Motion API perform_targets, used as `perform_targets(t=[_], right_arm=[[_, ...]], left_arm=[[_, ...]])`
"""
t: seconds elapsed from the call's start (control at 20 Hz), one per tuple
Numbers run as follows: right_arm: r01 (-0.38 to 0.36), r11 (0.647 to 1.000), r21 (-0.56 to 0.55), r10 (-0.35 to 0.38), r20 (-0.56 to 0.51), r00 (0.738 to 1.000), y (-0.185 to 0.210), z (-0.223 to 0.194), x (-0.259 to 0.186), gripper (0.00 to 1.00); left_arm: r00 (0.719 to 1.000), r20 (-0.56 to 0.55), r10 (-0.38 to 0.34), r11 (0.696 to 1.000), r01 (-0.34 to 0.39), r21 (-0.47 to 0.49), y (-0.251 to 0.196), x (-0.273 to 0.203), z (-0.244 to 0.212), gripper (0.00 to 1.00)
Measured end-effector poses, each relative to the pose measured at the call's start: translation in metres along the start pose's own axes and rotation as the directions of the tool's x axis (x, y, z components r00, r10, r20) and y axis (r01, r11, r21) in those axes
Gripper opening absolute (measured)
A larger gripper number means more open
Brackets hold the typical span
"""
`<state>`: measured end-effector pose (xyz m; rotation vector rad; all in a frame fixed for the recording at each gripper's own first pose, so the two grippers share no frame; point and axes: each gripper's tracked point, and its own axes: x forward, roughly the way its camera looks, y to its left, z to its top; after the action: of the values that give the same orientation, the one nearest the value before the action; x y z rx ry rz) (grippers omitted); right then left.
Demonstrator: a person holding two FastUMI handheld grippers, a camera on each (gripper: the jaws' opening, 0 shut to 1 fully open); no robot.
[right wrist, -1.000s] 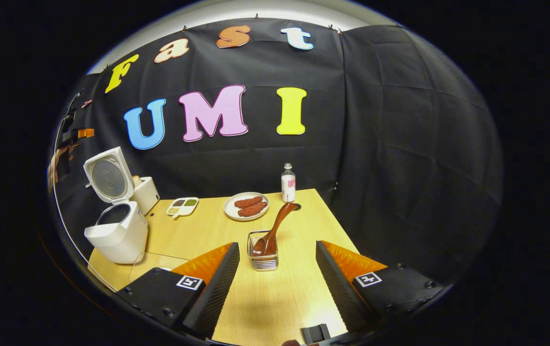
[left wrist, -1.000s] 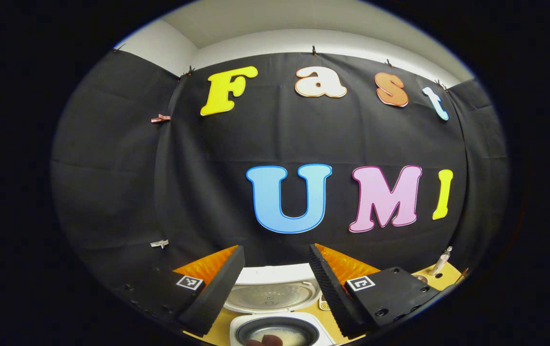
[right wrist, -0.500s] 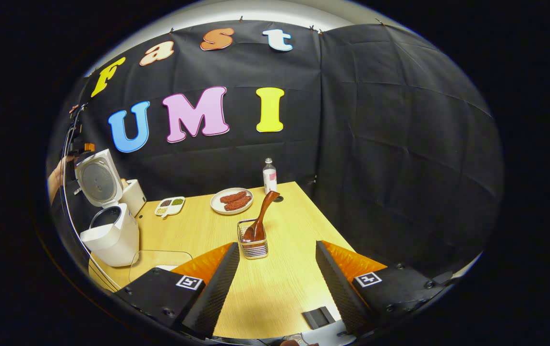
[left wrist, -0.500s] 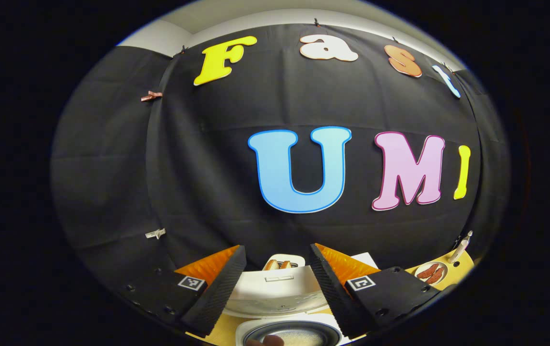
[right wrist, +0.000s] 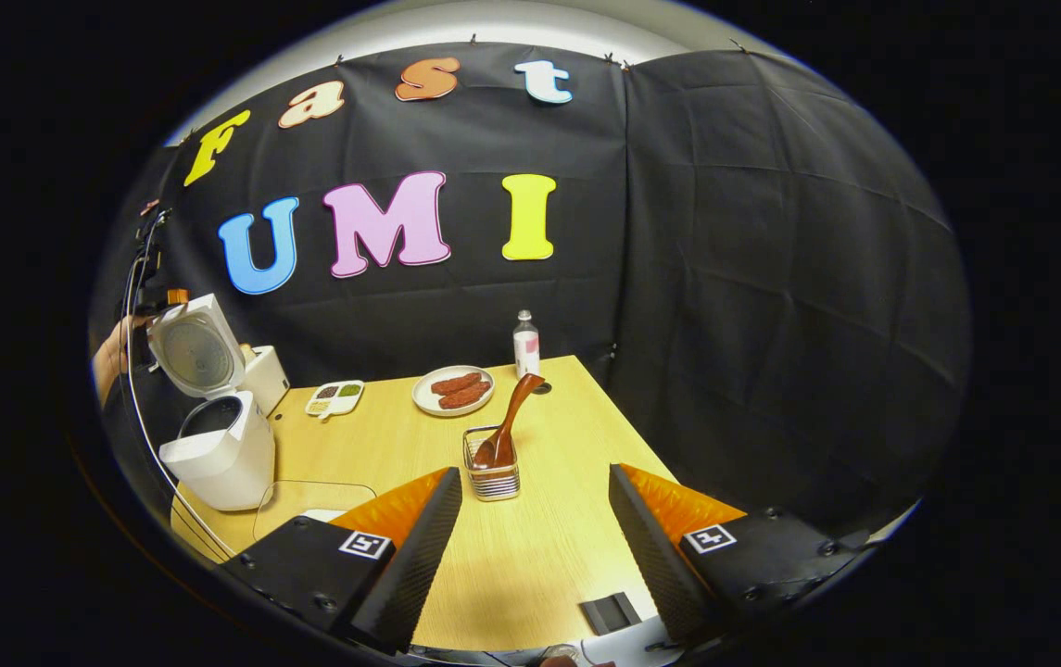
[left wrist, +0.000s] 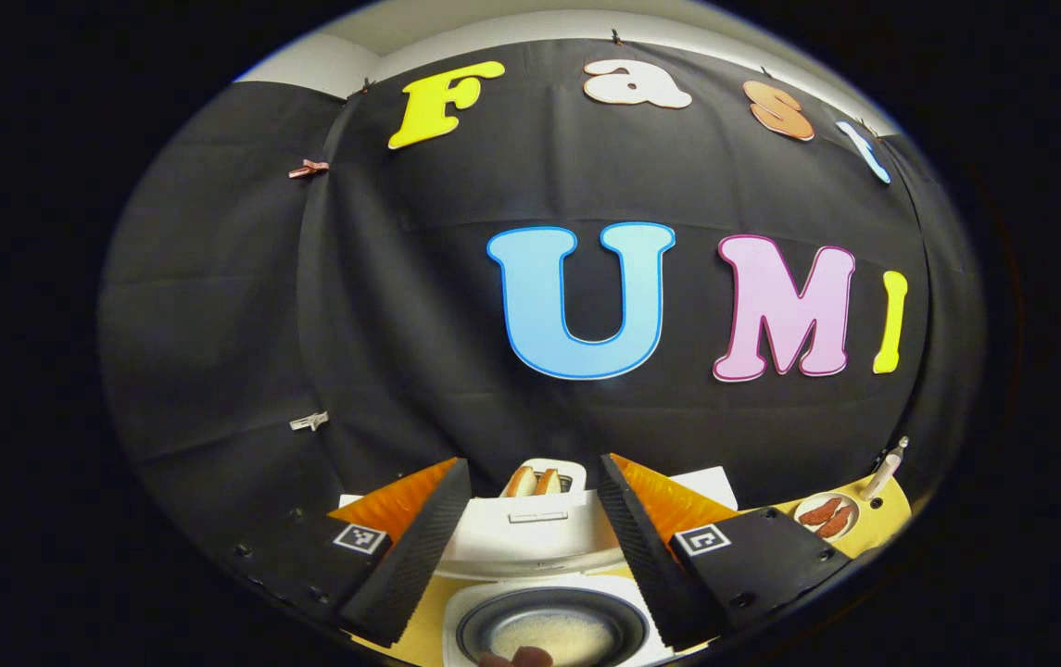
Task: Close the left gripper, press the button to open the rice cooker; take a wooden spoon from the chopstick holder with the right hand, scoop a spoonful of rice and pour it into the rice cooker, then put the wooden spoon back into the chopstick holder.
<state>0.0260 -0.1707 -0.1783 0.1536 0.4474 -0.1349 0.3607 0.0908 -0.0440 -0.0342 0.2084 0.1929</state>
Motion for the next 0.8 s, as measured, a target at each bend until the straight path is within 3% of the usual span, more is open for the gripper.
perform_targets(t=[0.45,0.8], right_arm=[[-0.147,0.989,-0.032,0.148,0.006,0.989,0.008,0.013,0.005,0.98],[-0.193,0.98,-0.055,0.193,-0.023,0.981,0.006,0.009,0.003,0.99]], left_arm=[[0.991,-0.122,0.047,0.999,-0.049,-0.018,-0.021,-0.084,-0.084,0.98],[0.965,-0.258,0.05,0.998,-0.057,-0.022,-0.031,-0.103,-0.159,0.97]])
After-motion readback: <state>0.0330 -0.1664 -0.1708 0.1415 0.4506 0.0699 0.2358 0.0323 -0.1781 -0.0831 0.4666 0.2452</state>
